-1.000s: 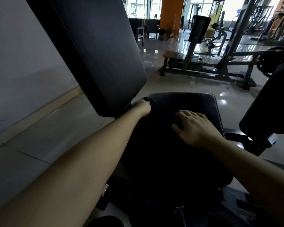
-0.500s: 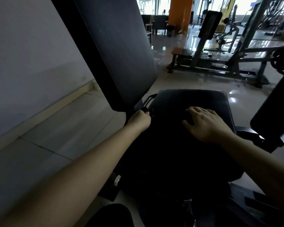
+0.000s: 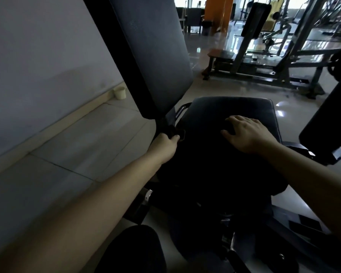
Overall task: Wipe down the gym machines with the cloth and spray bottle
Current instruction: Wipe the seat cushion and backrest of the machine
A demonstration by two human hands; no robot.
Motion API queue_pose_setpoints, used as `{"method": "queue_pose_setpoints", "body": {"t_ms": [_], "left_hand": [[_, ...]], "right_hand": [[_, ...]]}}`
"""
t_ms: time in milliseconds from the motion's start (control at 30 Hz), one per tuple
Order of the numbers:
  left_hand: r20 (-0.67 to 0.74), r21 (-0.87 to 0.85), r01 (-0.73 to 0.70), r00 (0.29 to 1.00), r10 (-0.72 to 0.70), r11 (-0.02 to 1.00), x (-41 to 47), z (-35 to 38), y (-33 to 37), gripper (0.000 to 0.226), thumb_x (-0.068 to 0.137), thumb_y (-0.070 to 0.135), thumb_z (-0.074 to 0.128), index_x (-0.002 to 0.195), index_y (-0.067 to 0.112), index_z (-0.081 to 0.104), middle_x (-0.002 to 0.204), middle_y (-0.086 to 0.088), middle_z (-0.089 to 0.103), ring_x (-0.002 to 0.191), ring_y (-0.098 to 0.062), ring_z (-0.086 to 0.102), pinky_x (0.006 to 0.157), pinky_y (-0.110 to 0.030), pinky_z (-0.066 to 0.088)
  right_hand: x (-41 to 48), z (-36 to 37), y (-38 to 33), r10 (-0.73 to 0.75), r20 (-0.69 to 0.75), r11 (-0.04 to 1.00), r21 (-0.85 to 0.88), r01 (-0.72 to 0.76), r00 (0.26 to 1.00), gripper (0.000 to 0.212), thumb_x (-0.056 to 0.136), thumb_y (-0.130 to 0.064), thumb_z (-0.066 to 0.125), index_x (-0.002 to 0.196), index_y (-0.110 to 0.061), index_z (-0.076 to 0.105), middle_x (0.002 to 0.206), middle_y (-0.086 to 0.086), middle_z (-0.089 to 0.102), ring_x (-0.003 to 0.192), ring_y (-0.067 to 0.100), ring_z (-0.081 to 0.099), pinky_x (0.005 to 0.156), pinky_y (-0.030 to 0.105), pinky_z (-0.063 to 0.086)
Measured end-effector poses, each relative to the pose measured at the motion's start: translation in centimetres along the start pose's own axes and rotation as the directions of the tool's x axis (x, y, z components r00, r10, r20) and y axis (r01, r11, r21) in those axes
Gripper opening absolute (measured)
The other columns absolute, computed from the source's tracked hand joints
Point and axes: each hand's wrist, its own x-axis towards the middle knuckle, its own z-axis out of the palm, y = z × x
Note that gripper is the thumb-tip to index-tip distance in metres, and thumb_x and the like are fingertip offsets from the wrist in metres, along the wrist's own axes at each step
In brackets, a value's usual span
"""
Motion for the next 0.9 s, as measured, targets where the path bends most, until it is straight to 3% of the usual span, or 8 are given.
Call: {"method": "queue_pose_setpoints", "body": {"t_ms": [167,267,400,567,767,900], "left_hand": [[-0.072,0.133,0.006,0.997,0.004,0.991,1.2,0.6,0.2,0.053,0.107,0.042,0.038,0.135,-0.001,0.049,0.132,-0.020,0.057,0.119,-0.037,0.056,0.087,-0.035,0.041],[-0.051,0.128,0.016,0.999,-0.010,0.992,4.7,1.3,3.0,0.054,0.107,0.043,0.037,0.137,-0.001,0.050,0.137,-0.021,0.056,0.122,-0.038,0.055,0.087,-0.034,0.040],[-0.006,0.036,0.021,1.000,-0.020,0.999,7.5,1.2,4.6,0.059,0.106,0.047,0.040,0.143,0.001,0.048,0.140,-0.020,0.055,0.122,-0.038,0.055,0.095,-0.036,0.044],[0.010,0.030,0.009,1.000,-0.009,1.000,3.7,0.4,2.3,0.059,0.107,0.044,0.041,0.144,-0.001,0.045,0.141,-0.020,0.054,0.124,-0.037,0.054,0.089,-0.031,0.039],[-0.128,-0.063,0.018,0.991,-0.026,0.998,-4.1,0.8,-1.8,0.047,0.108,0.040,0.039,0.136,0.003,0.049,0.130,-0.015,0.060,0.115,-0.033,0.059,0.085,-0.035,0.043],[-0.186,-0.228,0.096,0.972,-0.141,0.969,-2.6,1.5,-0.1,0.048,0.108,0.036,0.041,0.139,0.001,0.048,0.135,-0.016,0.058,0.119,-0.034,0.058,0.085,-0.035,0.042]], "right_hand": [[0.3,0.4,0.4,-0.022,-0.009,1.000,-0.003,0.022,1.000,0.062,0.099,-0.055,0.041,0.150,-0.020,0.038,0.159,0.001,0.035,0.146,0.020,0.030,0.119,0.039,0.022],[0.6,0.8,0.7,-0.020,-0.030,1.000,-0.011,0.020,0.999,0.062,0.099,-0.055,0.041,0.150,-0.020,0.039,0.159,0.000,0.035,0.146,0.019,0.030,0.119,0.039,0.022],[0.6,0.6,0.6,-0.009,-0.034,1.000,-0.007,0.009,0.999,0.062,0.099,-0.055,0.042,0.149,-0.020,0.040,0.157,0.000,0.037,0.146,0.020,0.031,0.119,0.040,0.023],[0.6,0.7,0.4,0.019,-0.025,1.000,-0.020,-0.019,1.000,0.063,0.097,-0.057,0.042,0.148,-0.020,0.042,0.154,0.003,0.042,0.142,0.024,0.038,0.117,0.042,0.028],[0.6,1.0,0.4,0.012,-0.015,1.000,-0.029,-0.013,1.000,0.064,0.098,-0.056,0.041,0.149,-0.018,0.041,0.156,0.005,0.040,0.144,0.025,0.036,0.118,0.043,0.027],[0.7,0.9,0.6,0.000,-0.034,1.000,-0.027,-0.001,0.999,0.063,0.099,-0.055,0.042,0.149,-0.017,0.041,0.156,0.004,0.040,0.144,0.024,0.034,0.118,0.042,0.026]]}}
